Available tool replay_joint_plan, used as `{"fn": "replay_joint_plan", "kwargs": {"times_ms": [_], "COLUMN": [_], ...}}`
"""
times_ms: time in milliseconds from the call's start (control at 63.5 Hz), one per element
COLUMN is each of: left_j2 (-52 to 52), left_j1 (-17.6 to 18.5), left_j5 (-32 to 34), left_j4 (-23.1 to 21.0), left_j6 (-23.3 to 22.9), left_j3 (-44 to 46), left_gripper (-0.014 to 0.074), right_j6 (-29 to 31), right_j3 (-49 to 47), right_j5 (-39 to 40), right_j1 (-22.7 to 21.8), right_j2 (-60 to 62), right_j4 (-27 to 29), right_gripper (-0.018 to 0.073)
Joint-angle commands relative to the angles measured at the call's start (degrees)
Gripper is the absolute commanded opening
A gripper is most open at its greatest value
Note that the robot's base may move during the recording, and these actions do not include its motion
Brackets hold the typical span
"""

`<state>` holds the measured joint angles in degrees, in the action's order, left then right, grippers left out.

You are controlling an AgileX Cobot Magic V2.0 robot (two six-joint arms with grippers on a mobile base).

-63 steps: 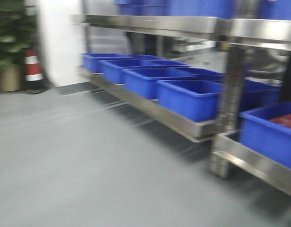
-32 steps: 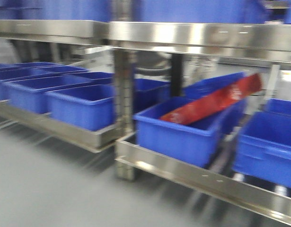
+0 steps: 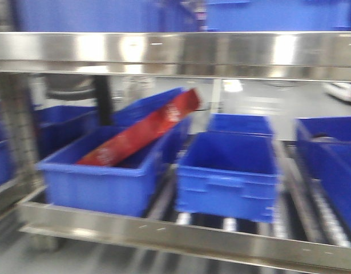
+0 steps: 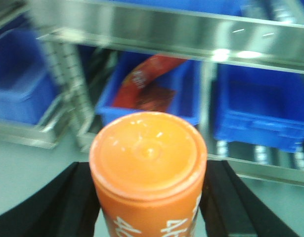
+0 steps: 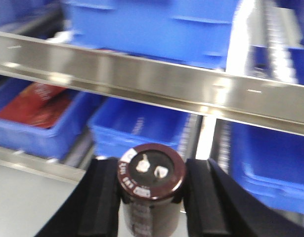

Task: Place cylindrical capacitor in blue bin on shelf
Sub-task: 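Drive the base to the shelf of blue bins holding both capacitors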

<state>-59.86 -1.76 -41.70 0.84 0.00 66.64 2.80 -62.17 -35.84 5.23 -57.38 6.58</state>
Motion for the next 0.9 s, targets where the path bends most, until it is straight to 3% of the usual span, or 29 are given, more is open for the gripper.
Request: {"fn": "replay_joint_plan", "kwargs": {"times_ms": [0,882], "left_j2": [0.42,0.42], "left_j1": [0.26,0.26], "left_j5": [0.72,0.72], "left_j4": [-0.19,-0.19], "left_j6": [0.00,0.00], "left_j3": [0.54,0.54], "left_gripper": [-0.0111,-0.0111], "right_j6": [0.02,0.02], "right_j3": [-0.45,-0.45], "right_j5": [1.62,1.62], "right_j1": [0.00,0.00], "right_j2": [0.28,0.28], "right_j4": [-0.51,-0.51], "right_gripper": [-0.0162,-0.0162]}}
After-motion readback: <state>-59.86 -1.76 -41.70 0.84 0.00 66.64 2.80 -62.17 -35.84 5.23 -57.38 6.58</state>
